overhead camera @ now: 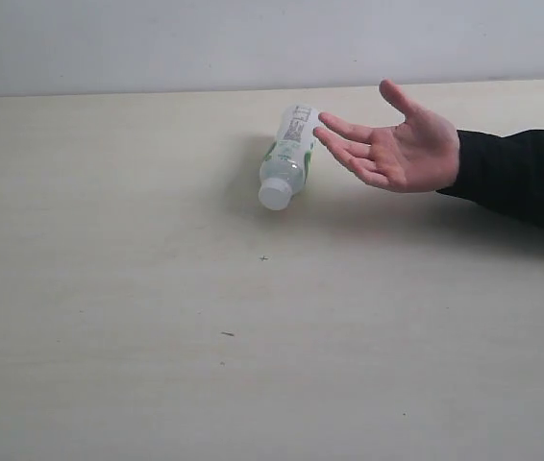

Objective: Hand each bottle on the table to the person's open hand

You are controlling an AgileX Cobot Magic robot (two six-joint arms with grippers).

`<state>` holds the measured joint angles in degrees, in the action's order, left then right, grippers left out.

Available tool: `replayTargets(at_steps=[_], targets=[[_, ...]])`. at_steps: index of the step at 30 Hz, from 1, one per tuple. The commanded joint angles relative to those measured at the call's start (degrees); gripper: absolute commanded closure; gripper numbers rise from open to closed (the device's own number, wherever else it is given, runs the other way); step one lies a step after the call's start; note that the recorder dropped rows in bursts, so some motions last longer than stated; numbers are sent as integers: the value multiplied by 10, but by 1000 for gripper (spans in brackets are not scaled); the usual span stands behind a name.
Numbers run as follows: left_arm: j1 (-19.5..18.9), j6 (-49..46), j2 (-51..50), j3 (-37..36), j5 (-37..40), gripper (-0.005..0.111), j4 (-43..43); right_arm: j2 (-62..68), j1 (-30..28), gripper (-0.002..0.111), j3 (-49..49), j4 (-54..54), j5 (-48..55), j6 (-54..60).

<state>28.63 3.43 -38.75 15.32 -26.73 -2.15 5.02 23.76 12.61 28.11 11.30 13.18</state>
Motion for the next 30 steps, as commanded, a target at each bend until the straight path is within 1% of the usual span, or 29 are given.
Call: replayTargets(at_steps=[1, 5, 6, 8, 10, 11, 12, 14, 17, 18, 21, 22, 23, 26, 30], targets=[[0, -4, -137, 96, 69, 107, -14, -3, 2, 108, -2, 0, -5, 0], [0, -4, -273, 227, 184, 107, -14, -3, 2, 108, -2, 0, -5, 0], [-2, -6, -304, 267, 225, 107, -14, -3, 2, 108, -2, 0, -5, 0], [-17, -16, -359, 346, 310, 107, -14, -3, 2, 108, -2, 0, -5, 0], [-41, -16, -411, 425, 381, 107, -14, -3, 2, 108, -2, 0, -5, 0], [-46, -16, -426, 452, 399, 106, -14, -3, 2, 108, -2, 0, -5, 0], [-50, -16, -444, 477, 423, 105, -14, -3, 2, 108, -2, 0, -5, 0], [-53, -16, -476, 521, 468, 97, -14, -3, 2, 108, -2, 0, -5, 0], [-53, -16, -526, 577, 509, 81, -14, -3, 2, 108, -2, 0, -5, 0], [-53, -16, -542, 593, 519, 74, -14, -3, 2, 108, -2, 0, -5, 0], [-53, -14, -586, 635, 529, 54, -14, -3, 2, 108, -2, 0, -5, 0], [-53, -8, -601, 647, 530, 49, -14, -3, 2, 108, -2, 0, -5, 0], [-54, 1, -617, 659, 530, 47, -14, -3, 2, 108, -2, 0, -5, 0], [-54, 12, -662, 700, 551, 47, -14, -3, 2, 108, -2, 0, -5, 0], [-58, 22, -727, 785, 649, 47, -12, -3, 2, 108, -2, 0, -5, 0]])
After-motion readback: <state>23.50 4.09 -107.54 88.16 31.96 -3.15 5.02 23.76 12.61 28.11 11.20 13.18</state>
